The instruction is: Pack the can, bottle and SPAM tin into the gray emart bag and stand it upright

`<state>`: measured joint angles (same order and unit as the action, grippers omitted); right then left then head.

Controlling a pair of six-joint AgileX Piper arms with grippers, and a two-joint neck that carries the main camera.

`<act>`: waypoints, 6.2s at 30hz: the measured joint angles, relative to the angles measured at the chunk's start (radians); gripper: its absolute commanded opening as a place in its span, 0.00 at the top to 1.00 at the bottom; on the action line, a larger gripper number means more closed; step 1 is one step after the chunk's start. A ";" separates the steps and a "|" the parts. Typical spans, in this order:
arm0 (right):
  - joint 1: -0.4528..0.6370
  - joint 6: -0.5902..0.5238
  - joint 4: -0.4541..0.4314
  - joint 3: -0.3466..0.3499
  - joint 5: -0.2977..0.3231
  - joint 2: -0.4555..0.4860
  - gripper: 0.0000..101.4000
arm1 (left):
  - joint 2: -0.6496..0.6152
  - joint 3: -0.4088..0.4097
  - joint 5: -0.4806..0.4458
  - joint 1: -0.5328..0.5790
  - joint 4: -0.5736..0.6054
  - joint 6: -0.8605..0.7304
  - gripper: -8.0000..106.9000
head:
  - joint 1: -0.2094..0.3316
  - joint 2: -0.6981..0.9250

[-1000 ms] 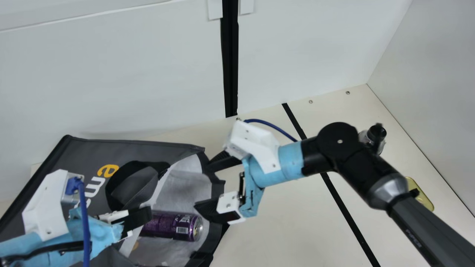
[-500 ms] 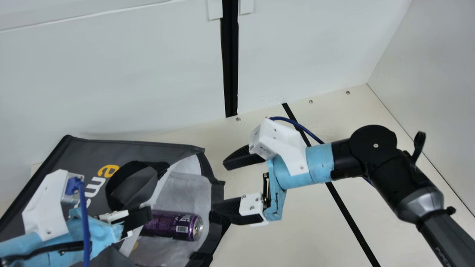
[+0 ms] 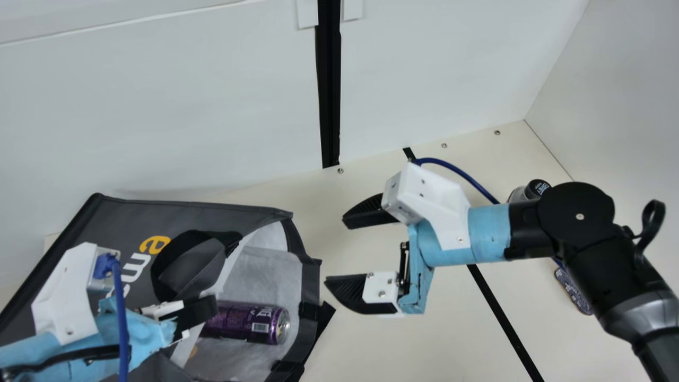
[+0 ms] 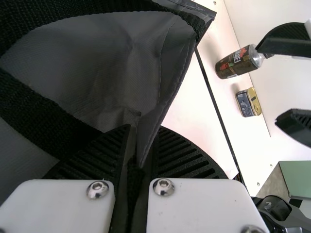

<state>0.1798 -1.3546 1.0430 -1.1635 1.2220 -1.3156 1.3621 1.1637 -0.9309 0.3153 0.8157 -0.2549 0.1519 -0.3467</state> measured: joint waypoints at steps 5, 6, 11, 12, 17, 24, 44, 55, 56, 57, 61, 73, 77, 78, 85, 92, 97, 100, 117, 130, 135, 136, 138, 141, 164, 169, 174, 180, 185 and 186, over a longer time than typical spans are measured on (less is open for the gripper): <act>0.052 0.027 -0.035 -0.032 0.000 0.011 0.06 | 0.000 0.000 0.000 0.000 0.000 0.000 1.00 | 0.002 -0.002; 0.065 0.036 -0.043 -0.040 0.000 0.014 0.06 | 0.000 0.000 0.000 0.000 0.000 0.000 1.00 | 0.002 0.000; 0.132 0.084 -0.086 -0.084 0.000 0.029 0.06 | 0.000 0.000 0.000 0.000 0.000 0.000 1.00 | 0.002 -0.002; 0.148 0.096 -0.097 -0.094 0.000 0.034 0.06 | 0.000 0.000 0.000 0.000 0.000 0.000 1.00 | 0.002 -0.002; 0.213 0.167 -0.158 -0.137 0.001 0.059 0.06 | 0.000 0.000 0.000 0.000 0.000 0.000 1.00 | 0.002 0.000; 0.276 0.272 -0.245 -0.191 -0.007 0.088 0.06 | 0.000 0.000 0.000 0.000 0.000 0.000 1.00 | 0.002 0.000; 0.142 0.711 -0.713 -0.233 -0.169 0.174 0.06 | 0.000 0.000 0.000 0.000 0.000 0.000 1.00 | 0.002 0.000; 0.057 0.950 -0.988 -0.244 -0.135 0.213 0.06 | 0.000 0.000 0.000 0.000 0.000 0.000 1.00 | 0.002 -0.002; 0.048 0.969 -1.012 -0.245 -0.130 0.217 0.06 | 0.000 0.000 0.000 0.000 0.000 0.000 1.00 | 0.002 -0.002; 0.040 0.984 -1.036 -0.245 -0.127 0.221 0.06 | 0.000 0.000 0.000 0.000 0.000 0.000 1.00 | 0.000 0.000; 0.010 1.049 -1.116 -0.245 -0.100 0.235 0.06 | 0.000 0.000 0.000 0.000 0.000 0.000 1.00 | 0.002 0.000; -0.037 1.225 -1.230 -0.217 -0.035 0.292 0.06 | 0.000 0.000 0.000 0.000 0.000 0.000 1.00 | 0.000 -0.002; -0.039 1.263 -1.237 -0.206 -0.015 0.313 0.06 | 0.000 0.000 0.000 0.000 0.000 0.000 1.00 | 0.002 -0.002; -0.039 1.272 -1.237 -0.203 -0.012 0.318 0.06 | 0.000 0.000 0.000 0.000 0.000 0.000 1.00 | 0.002 0.000; -0.027 1.316 -1.240 -0.182 0.001 0.344 0.06 | 0.000 0.000 0.000 0.000 0.000 0.000 1.00 | 0.000 -0.002; -0.010 1.355 -1.240 -0.159 -0.001 0.362 0.06 | 0.000 0.000 0.000 0.000 0.000 0.000 1.00 | 0.002 -0.002; -0.009 1.379 -1.260 -0.135 -0.003 0.378 0.06 | 0.000 0.000 0.000 0.000 0.000 0.000 1.00 | 0.002 0.000; -0.014 1.394 -1.272 -0.118 -0.003 0.386 0.06 | 0.000 0.000 0.000 0.000 0.000 0.000 1.00 | 0.002 -0.002; -0.033 1.440 -1.302 -0.073 -0.003 0.397 0.06 | 0.000 0.000 0.000 0.000 0.000 0.000 1.00 | 0.002 0.000; -0.002 1.423 -1.270 -0.117 -0.003 0.336 0.06 | 0.000 0.000 0.000 0.000 0.000 0.000 1.00 | 0.002 0.000; 0.030 1.393 -1.247 -0.151 -0.003 0.292 0.06 | 0.000 0.000 0.000 0.000 0.000 0.000 1.00 | 0.002 0.000; 0.038 1.387 -1.243 -0.157 -0.003 0.285 0.06 | 0.000 0.000 0.000 0.000 0.000 0.000 1.00 | 0.002 -0.002; 0.053 1.373 -1.233 -0.173 -0.003 0.263 0.06 | 0.000 0.000 0.000 0.000 0.000 0.000 1.00 | 0.002 -0.002; 0.074 1.355 -1.220 -0.198 -0.002 0.230 0.06 | 0.000 0.000 0.000 0.000 0.000 0.000 1.00 | 0.002 0.000; 0.207 1.203 -1.137 -0.391 -0.003 -0.037 0.06 | 0.000 0.000 0.000 0.000 0.000 0.000 1.00 | 0.002 0.000; 0.230 1.183 -1.117 -0.431 -0.003 -0.096 0.06 | 0.000 0.000 0.000 0.000 0.000 0.000 1.00 | 0.002 -0.002; 0.252 1.164 -1.099 -0.472 -0.003 -0.152 0.06 | 0.000 0.000 0.000 0.000 0.000 0.000 1.00 | 0.000 -0.002; 0.273 1.146 -1.079 -0.519 -0.003 -0.220 0.06 | 0.000 0.000 0.000 0.000 0.000 0.000 1.00 | 0.002 -0.002; 0.282 1.139 -1.070 -0.546 -0.003 -0.270 0.06 | 0.000 0.000 0.000 0.000 0.000 0.000 1.00 | 0.002 0.000; 0.282 1.138 -1.070 -0.549 -0.003 -0.276 0.06 | 0.000 0.000 0.000 0.000 0.000 0.000 1.00 | 0.002 -0.002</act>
<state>0.4613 -0.2162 -0.0267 -1.7122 1.2189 -1.5917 1.3621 1.1637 -0.9309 0.3153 0.8157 -0.2549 0.1534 -0.3482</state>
